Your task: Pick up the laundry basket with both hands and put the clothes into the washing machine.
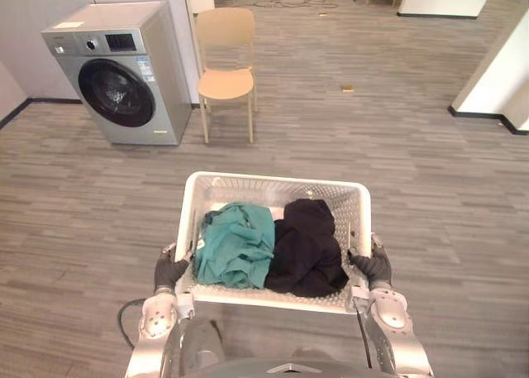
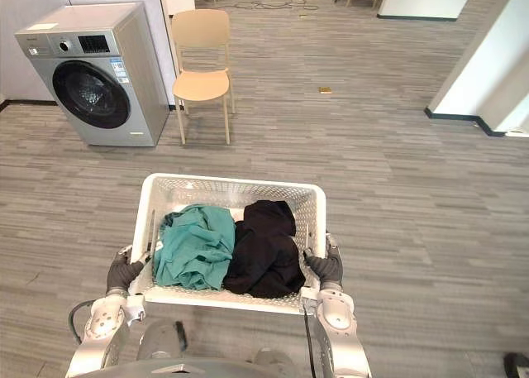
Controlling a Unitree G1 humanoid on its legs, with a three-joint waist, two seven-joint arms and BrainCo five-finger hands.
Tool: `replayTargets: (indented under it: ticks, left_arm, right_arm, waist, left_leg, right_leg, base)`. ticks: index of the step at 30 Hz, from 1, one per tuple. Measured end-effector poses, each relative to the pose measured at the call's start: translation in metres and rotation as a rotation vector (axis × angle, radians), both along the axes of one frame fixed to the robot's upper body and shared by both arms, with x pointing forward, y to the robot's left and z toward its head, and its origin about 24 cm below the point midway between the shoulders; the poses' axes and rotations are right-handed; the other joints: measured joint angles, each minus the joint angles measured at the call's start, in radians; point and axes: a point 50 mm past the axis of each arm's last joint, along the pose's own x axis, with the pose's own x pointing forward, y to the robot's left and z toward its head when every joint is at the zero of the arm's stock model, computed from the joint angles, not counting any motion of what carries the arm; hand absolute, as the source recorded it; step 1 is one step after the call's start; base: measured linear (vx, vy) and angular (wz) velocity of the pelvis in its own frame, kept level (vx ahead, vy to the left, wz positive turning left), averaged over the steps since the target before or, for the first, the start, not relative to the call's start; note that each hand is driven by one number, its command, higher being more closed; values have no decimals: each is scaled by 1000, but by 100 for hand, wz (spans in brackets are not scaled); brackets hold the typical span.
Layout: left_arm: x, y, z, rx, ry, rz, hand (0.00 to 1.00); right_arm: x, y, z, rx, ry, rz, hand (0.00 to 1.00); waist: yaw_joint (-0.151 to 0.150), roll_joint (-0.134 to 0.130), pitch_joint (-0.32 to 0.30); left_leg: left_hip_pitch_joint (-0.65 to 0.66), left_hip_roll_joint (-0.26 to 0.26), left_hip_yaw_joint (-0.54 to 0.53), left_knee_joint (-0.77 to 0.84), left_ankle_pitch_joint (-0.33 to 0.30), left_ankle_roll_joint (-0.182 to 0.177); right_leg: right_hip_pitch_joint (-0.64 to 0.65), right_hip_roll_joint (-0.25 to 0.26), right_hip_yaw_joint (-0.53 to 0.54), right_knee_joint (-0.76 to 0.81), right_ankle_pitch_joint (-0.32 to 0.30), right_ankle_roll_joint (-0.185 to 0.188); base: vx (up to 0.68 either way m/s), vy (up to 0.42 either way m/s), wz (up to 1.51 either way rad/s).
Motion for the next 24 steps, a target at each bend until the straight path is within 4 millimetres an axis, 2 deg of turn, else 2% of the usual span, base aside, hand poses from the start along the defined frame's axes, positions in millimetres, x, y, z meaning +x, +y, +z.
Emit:
replayTargets:
  ticks: [1,2,3,4,5,6,7,8,9,10,12,13,14,15,16,17,18,19,20,21,22,23,24]
  left_arm:
    - [0,1,0,-5,0,10,100]
    - [-1,1,0,-14,-1,19,100]
    - [-2,-2,-2,-29,3,21,100]
    - [-5,-3,-4,-33,14,26,100]
    - [-7,-1,-4,-27,21,28,100]
    - [-9,5,-6,-6,31,23,100]
    - [-9,13,-6,23,45,10,100]
    - [-8,12,-6,31,50,-1,100]
    - [-7,16,-5,61,53,-11,100]
    - [-5,19,-3,66,47,-2,100]
    - [-2,18,-1,67,36,-7,100]
    - [4,16,2,62,16,-18,100]
    - [8,15,5,58,0,-22,100]
    - [14,15,11,62,-35,-25,100]
    - [20,15,19,70,-78,-26,100]
    - [22,14,21,68,-91,-29,100]
    - [26,4,21,52,-99,-24,100]
    - [28,2,24,49,-111,-23,100]
    - [30,-2,25,30,-122,-22,100]
    - [31,-7,26,10,-132,-23,100]
    - [32,-9,28,6,-142,-33,100]
    - [33,-13,30,2,-157,-56,100]
    - [34,-16,33,7,-169,-79,100]
  right_arm:
    - [3,1,0,3,-3,6,100]
    - [3,0,-4,8,12,8,100]
    - [1,-3,-8,11,29,-4,100]
    - [0,-4,-10,18,35,-10,100]
    - [-1,-2,-12,26,40,-12,100]
    - [-3,2,-16,49,51,-9,100]
    - [-9,4,-28,92,96,-34,100]
    - [-12,5,-34,107,119,-48,100]
    - [-16,9,-38,132,131,-57,100]
    - [-15,13,-35,140,115,-41,100]
    - [-16,12,-31,141,99,-34,100]
    - [-18,10,-25,139,76,-36,100]
    - [-17,8,-19,147,46,-40,100]
    - [-16,9,-12,151,10,-34,100]
    - [-16,10,-6,153,-28,-30,100]
    - [-17,9,-4,149,-36,-31,100]
    - [-17,0,1,130,-47,-32,100]
    - [-16,-2,8,123,-73,-28,100]
    - [-19,-5,20,137,-121,-28,100]
    - [-24,-9,29,143,-158,-35,100]
    - [-26,-11,32,143,-175,-46,100]
    - [-34,-13,34,158,-182,-78,100]
    - [-42,-14,35,165,-185,-105,100]
  waist:
    - [-1,5,-2]
    - [-7,-2,-13]
    - [-9,-1,-17]
    - [-7,-3,-17]
    - [-8,-19,-15]
    - [-10,-55,-17]
    - [-31,-119,-30]
    - [-47,-135,-31]
    - [-61,-141,-30]
    - [-67,-119,-16]
    - [-77,-94,-5]
    - [-95,-53,1]
    - [-104,-41,-3]
    - [-106,-38,-3]
    - [-108,-50,-10]
    - [-121,-51,-14]
    - [-126,0,-13]
    - [-131,9,-11]
    - [-130,20,-7]
    - [-111,35,2]
    - [-105,40,12]
    - [-100,21,20]
    - [-96,2,25]
  left_leg:
    - [-10,-7,30,-106,20,-23]
    - [-8,-39,107,-286,72,-40]
    - [1,-74,159,-345,94,-32]
    - [5,-105,111,-299,136,48]
    - [12,-128,91,-255,141,111]
    - [33,-161,81,-159,104,182]
    - [70,-227,50,-113,7,188]
    - [98,-254,21,-115,-19,186]
    - [148,-280,-12,-129,-66,180]
    - [230,-284,-69,-153,-116,162]
    - [317,-276,-121,-202,-132,143]
    - [396,-260,-177,-258,-140,131]
    - [446,-245,-195,-295,-141,115]
    - [502,-232,-198,-309,-152,70]
    - [527,-222,-233,-246,-197,15]
    - [519,-206,-263,-174,-216,11]
    - [475,-135,-286,24,-189,23]
    - [427,-103,-279,146,-124,17]
    - [330,-38,-272,366,97,17]
    - [264,27,-277,548,139,14]
    - [227,43,-282,620,133,17]
    - [163,41,-286,687,115,31]
    - [107,41,-264,666,83,35]
  right_leg:
    - [24,-1,-2,-16,-15,5]
    - [91,-14,-19,-53,-30,49]
    - [124,-29,-33,23,-57,99]
    - [77,-61,-28,218,-78,134]
    - [34,-92,-22,374,-65,156]
    - [-46,-166,-15,652,54,235]
    - [-113,-236,-13,822,318,213]
    - [-130,-259,-21,864,427,197]
    - [-205,-280,-23,936,281,146]
    - [-305,-249,-29,933,117,95]
    - [-370,-229,-42,838,39,75]
    - [-423,-216,-66,656,9,75]
    - [-447,-210,-75,464,31,91]
    - [-445,-192,-47,161,128,114]
    - [-450,-164,38,1,294,126]
    - [-434,-149,79,36,389,152]
    - [-434,-118,56,181,315,124]
    - [-427,-112,49,241,253,115]
    - [-398,-108,10,316,162,85]
    - [-327,-83,-12,317,107,64]
    - [-277,-75,-23,306,87,57]
    - [-197,-83,-40,272,49,56]
    - [-130,-94,-47,229,24,62]
  base:
    - [702,88,-11]
    - [779,115,20]
    - [980,164,18]
    - [866,152,3]
    - [855,174,2]
    - [868,129,41]
    - [884,96,72]
    - [916,22,105]
    - [1081,-24,99]
    - [1064,-38,90]
    - [771,-60,83]
    - [848,-120,118]
    - [1030,-178,140]
    - [1069,-236,128]
    - [724,-185,133]
    - [901,-350,127]
    - [685,-281,99]
    - [961,-385,85]
    - [712,-213,53]
    - [697,-195,37]
    - [672,-146,26]
    - [737,-139,33]
    - [596,-113,32]
